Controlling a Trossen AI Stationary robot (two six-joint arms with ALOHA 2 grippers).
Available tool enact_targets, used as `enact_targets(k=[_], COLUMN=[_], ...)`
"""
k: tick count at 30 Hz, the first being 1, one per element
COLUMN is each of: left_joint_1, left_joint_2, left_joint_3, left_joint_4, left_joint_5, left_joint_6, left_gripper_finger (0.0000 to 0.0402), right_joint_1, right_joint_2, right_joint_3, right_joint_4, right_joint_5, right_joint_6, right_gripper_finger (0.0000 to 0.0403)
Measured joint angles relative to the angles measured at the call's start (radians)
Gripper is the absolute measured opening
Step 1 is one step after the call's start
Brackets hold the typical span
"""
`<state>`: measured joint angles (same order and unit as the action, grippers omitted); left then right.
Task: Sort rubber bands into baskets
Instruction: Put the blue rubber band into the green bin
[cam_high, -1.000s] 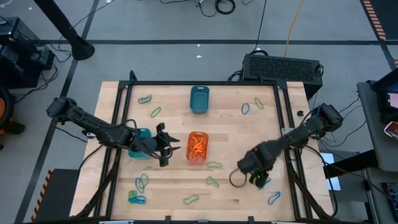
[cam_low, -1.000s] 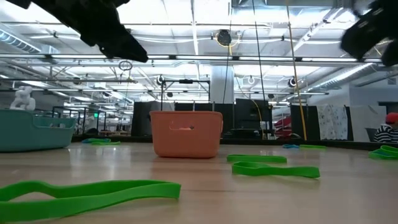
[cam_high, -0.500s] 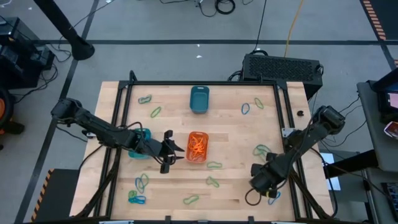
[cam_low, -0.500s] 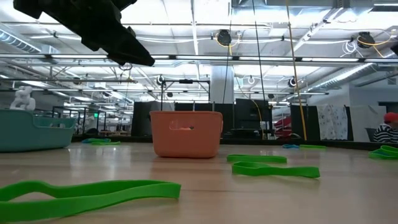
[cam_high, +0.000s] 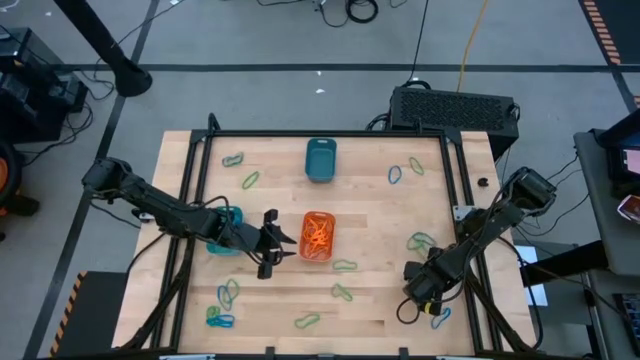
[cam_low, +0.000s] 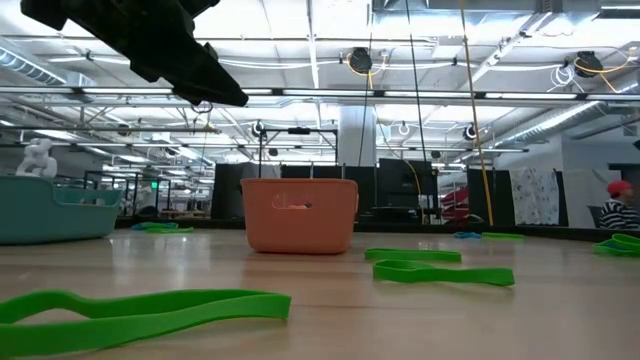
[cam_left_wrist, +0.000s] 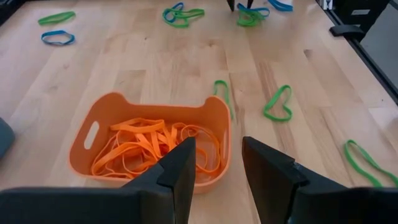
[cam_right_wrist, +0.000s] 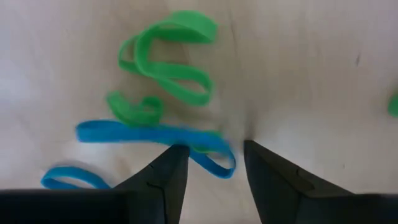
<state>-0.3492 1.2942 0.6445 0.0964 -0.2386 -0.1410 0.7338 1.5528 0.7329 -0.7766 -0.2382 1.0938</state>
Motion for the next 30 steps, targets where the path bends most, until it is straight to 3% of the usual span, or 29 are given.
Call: enact_targets(k=[6,13,18,24,30], left_joint_1=[0.0,0.0,0.0,0.0,0.0], left_joint_2=[0.0,0.0,0.0,0.0,0.0], left_joint_3=[0.0,0.0,0.0,0.0,0.0], left_joint_4=[0.0,0.002,0.029,0.061,0.059], left_joint_5=[0.0,0.0,0.005,0.045,0.048], left_joint_6=[0.0,-0.002,-0.003,-0.002,-0.002], left_gripper_finger=[0.014,0.014,0.014,0.014,0.014], right_joint_1=[0.0,-0.003,-0.008,-0.024,-0.029], right_joint_2=[0.001,0.004,0.008,0.009,0.007], right_joint_3=[-0.005,-0.008,0.018,0.168,0.325], right_joint_4=[0.01,0.019,-0.029,-0.244,-0.389], right_joint_5=[-0.004,-0.093,-0.116,-0.115,-0.002], right_joint_6=[-0.014,-0.007,0.001,-0.011,-0.036], right_gripper_finger=[0.0123,0.0011,0.0009,0.0003,0.0001])
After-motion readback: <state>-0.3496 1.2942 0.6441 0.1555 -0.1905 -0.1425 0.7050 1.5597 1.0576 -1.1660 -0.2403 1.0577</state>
